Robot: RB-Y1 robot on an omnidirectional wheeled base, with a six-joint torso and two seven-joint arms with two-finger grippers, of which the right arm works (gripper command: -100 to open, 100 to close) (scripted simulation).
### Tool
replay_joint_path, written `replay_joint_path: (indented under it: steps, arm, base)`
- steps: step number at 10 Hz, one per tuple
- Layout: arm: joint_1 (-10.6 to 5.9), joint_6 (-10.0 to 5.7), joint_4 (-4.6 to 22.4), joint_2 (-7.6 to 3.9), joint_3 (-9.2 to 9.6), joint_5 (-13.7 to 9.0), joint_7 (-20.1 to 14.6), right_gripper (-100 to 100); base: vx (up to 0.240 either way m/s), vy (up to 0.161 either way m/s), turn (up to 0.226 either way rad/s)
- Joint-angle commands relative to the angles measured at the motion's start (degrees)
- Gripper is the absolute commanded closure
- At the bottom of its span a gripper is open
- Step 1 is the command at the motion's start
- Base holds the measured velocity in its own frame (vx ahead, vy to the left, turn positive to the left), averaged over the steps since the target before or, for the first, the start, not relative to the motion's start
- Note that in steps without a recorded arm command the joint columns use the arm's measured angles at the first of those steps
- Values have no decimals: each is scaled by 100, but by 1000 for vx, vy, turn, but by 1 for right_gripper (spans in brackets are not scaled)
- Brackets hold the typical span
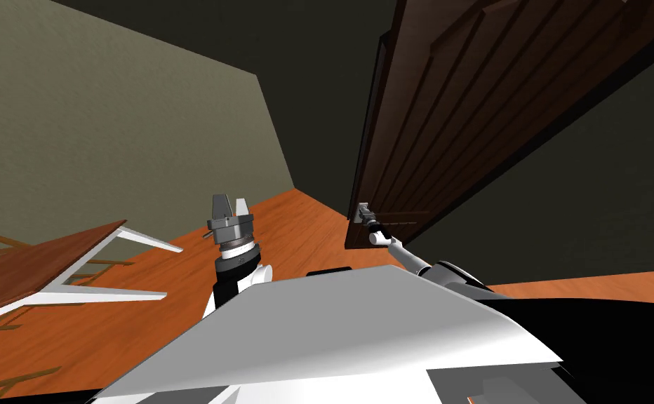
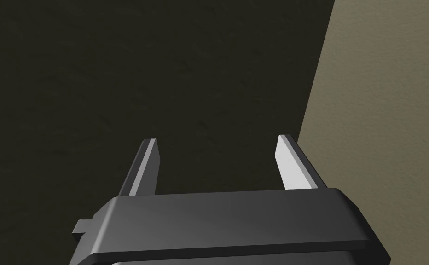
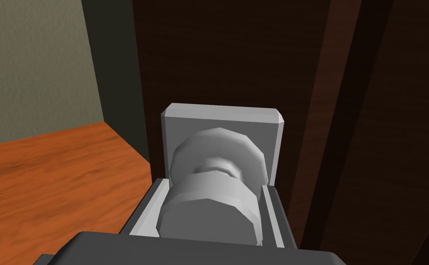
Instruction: Pull the door open
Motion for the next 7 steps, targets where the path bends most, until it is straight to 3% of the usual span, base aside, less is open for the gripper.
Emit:
replay_joint_path:
  steps: [1, 3, 7]
  arm:
    - [31, -27, -89, -83, 100, -9, -70, 100]
    - [42, -15, -101, -85, 107, -10, -62, 100]
    - [134, -130, -279, -333, 436, -26, -275, 100]
  base:
    - [-188, -72, 94]
    - [-142, -30, 40]
    - [-148, -75, 84]
